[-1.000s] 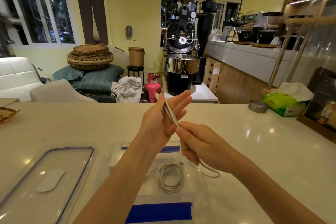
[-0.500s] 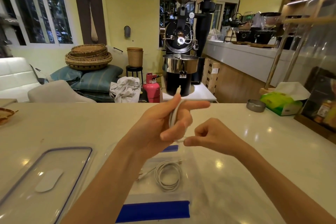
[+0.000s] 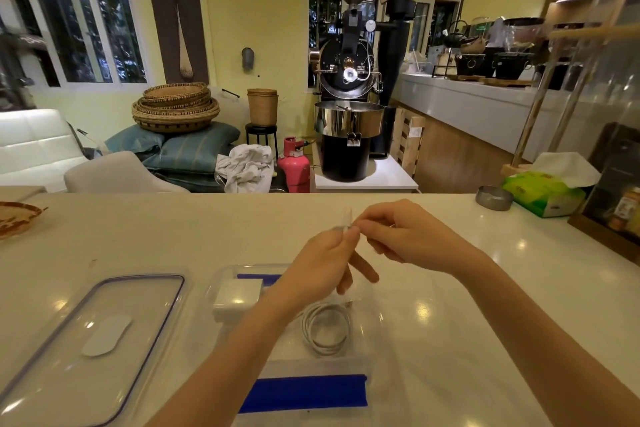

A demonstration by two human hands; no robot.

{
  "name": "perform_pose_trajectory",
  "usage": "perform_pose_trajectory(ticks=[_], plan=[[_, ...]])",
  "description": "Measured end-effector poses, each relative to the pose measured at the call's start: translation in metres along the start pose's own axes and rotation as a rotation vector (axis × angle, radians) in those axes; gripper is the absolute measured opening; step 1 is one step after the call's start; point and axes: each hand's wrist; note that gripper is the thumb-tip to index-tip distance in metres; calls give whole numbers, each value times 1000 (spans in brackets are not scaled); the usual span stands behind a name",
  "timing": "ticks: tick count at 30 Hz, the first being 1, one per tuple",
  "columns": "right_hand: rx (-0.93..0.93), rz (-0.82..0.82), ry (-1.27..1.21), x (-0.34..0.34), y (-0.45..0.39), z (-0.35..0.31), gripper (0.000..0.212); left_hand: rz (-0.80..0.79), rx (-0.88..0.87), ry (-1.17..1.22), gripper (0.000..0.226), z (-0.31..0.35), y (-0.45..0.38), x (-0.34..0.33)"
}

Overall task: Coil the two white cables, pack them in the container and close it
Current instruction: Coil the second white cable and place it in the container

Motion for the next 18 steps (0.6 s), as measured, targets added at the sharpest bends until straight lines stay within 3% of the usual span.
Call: perform_pose_trajectory(ticks=[4,7,13,18], plan=[[96,104,26,-8,8,-12,21,236,-70,118,36,1,-5,-1],[157,135,-17,-15,16,-17,26,311,-103,257,34,4,-8,4],[184,28,-10,-34,26,-19,20,129,-140,779,45,11,-15,19],[71,-109,-208,-27,27,-13,29,-99,-144,1161,47,21,-7,32]])
Point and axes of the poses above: each hand's wrist, its own y-axis away from the middle knuckle, its own x-axis out of the back of the hand, z = x × y, and after that the axes turned 8 degrees about x, right-handed
